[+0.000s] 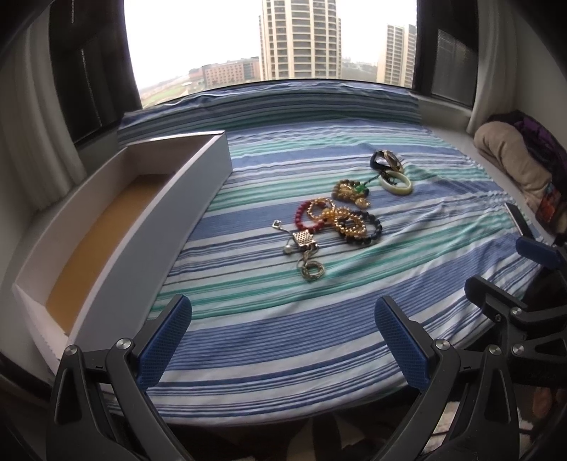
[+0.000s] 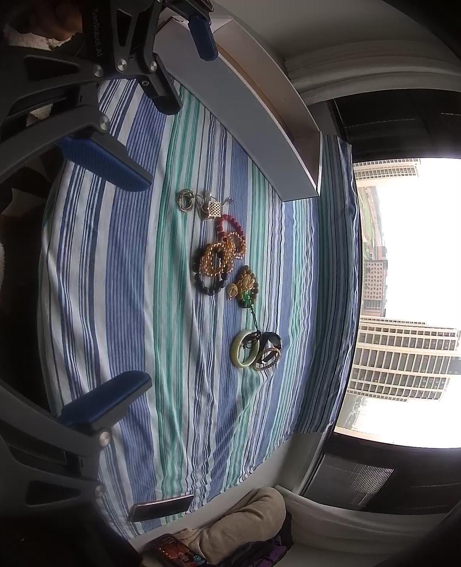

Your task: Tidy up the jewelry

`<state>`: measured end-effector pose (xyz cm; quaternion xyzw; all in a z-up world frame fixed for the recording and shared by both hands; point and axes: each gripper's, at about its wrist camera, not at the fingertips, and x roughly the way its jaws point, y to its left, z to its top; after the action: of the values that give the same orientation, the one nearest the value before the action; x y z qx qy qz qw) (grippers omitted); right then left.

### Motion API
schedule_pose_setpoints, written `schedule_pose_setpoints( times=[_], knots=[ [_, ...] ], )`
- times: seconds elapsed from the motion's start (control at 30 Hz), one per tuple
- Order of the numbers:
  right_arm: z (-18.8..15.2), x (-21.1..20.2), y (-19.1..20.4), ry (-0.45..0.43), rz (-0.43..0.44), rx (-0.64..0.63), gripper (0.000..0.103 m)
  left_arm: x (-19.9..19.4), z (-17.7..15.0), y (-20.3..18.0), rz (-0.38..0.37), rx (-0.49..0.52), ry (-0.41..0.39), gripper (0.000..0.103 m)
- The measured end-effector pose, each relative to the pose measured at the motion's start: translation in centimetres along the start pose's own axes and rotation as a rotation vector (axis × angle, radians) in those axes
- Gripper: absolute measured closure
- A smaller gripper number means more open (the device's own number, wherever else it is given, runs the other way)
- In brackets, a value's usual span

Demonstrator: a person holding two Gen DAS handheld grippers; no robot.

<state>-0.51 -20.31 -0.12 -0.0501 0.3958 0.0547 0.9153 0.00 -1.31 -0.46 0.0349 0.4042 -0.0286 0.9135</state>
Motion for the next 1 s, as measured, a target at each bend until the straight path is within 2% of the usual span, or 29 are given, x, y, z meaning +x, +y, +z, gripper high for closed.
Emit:
schedule_pose_setpoints(
  times=[0.43, 1.0],
  knots=[
    [-0.2, 0.0, 0.1, 0.005, 0.003, 0.002, 0.0, 0.2, -0.1, 0.7, 0.016, -0.028, 0.011, 0.0],
    [-0.3, 0.2, -0.1, 0.009, 0.004, 0.012, 0.0, 1.1, 0.0, 0.9, 0.001, -0.046, 0.044, 0.0]
  ],
)
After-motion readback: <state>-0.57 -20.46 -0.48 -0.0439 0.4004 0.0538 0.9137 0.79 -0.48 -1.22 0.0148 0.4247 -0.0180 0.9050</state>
